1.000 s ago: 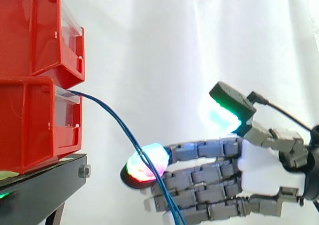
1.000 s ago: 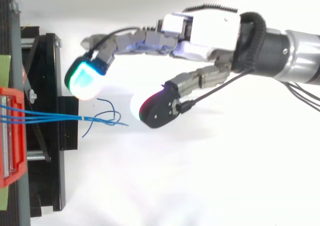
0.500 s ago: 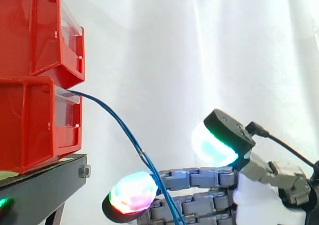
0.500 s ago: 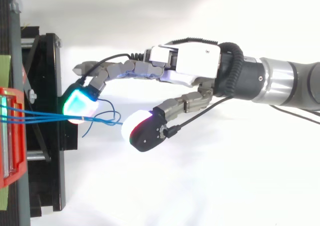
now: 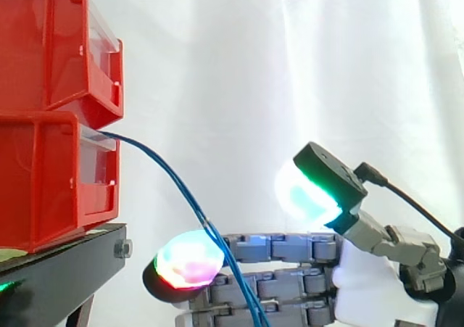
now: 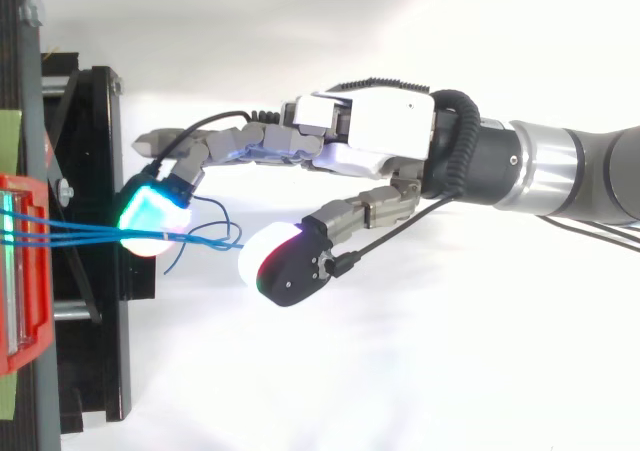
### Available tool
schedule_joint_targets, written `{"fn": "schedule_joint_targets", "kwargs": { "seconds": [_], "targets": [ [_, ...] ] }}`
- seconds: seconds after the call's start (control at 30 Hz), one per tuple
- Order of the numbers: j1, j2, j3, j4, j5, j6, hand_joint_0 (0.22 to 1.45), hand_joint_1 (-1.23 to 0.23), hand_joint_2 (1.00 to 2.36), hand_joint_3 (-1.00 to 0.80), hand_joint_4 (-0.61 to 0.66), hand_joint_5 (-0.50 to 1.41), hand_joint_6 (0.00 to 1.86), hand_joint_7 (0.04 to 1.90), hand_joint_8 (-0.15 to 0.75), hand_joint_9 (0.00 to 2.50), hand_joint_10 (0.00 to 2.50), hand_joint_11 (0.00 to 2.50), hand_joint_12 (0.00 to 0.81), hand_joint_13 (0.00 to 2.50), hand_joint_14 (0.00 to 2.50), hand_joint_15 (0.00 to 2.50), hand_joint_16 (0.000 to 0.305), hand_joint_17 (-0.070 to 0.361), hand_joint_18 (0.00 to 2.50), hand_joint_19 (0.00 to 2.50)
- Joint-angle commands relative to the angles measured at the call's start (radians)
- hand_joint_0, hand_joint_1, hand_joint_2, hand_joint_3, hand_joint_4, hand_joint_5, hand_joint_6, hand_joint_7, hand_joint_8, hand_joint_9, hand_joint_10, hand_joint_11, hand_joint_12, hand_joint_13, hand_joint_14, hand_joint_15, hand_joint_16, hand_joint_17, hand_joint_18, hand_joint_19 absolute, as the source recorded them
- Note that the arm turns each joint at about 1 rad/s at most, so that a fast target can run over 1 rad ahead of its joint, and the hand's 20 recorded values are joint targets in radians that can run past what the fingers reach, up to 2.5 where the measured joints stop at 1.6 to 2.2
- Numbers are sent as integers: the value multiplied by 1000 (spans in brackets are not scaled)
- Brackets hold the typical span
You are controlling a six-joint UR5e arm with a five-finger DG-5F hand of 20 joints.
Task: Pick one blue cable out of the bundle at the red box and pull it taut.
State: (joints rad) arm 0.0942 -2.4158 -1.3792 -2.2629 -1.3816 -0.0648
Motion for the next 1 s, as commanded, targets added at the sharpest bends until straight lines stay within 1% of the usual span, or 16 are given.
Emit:
{"fn": "schedule_joint_targets", "kwargs": {
  "seconds": [0.0, 0.13, 0.17, 0.3, 0.33, 0.4, 0.5, 0.67, 0.8, 0.93, 0.97],
  "targets": [
    [-1, 0, 17, -9, -2, 5, 546, -565, 1000, -500, 280, -205, 502, 742, 243, 78, 1, 0, 334, 0, 3, 89, 49, 109, 0, 195],
    [1, 0, 19, -4, -4, 5, 571, -595, 1002, -464, 303, -189, 502, 797, 242, 103, 1, 0, 330, 0, 2, 81, 47, 107, 0, 190],
    [1, 0, 25, -7, -4, 5, 573, -597, 1003, -455, 311, -186, 502, 808, 243, 109, 0, 0, 330, 0, 3, 87, 47, 107, 0, 189],
    [1, 0, 31, -9, -5, 5, 603, -638, 1007, -405, 346, -161, 502, 910, 247, 144, 0, 0, 327, 0, 3, 80, 47, 106, 0, 183],
    [1, 0, 31, -9, -5, 5, 604, -665, 1008, -400, 352, -152, 502, 919, 259, 193, 1, 0, 330, 32, 0, 53, 48, 108, 65, 144],
    [1, 1, 29, -9, -5, 5, 615, -704, 1009, -380, 357, -134, 503, 995, 263, 230, 1, 0, 332, 76, 0, 36, 49, 109, 128, 124],
    [1, 1, 31, -6, -5, 5, 626, -722, 1010, -353, 320, -119, 502, 1119, 267, 246, 1, 0, 331, 88, 0, 28, 48, 109, 160, 112],
    [1, 0, 29, -4, -5, 2, 631, -724, 1013, -322, 281, -102, 500, 1215, 274, 276, 0, 0, 332, 112, 0, 36, 48, 109, 189, 126],
    [1, 0, 31, -4, -5, 0, 632, -705, 1015, -271, 234, -109, 568, 1150, 279, 292, 0, 0, 331, 123, 0, 43, 48, 109, 215, 135],
    [2, 0, 31, -3, -5, 2, 623, -687, 1017, -229, 235, -122, 633, 1065, 279, 296, 0, 0, 330, 134, 0, 50, 48, 109, 222, 138],
    [1, 0, 29, -3, -5, 2, 615, -680, 1018, -195, 253, -131, 680, 999, 280, 297, 0, 0, 332, 136, 0, 50, 49, 109, 223, 142]
  ]
}}
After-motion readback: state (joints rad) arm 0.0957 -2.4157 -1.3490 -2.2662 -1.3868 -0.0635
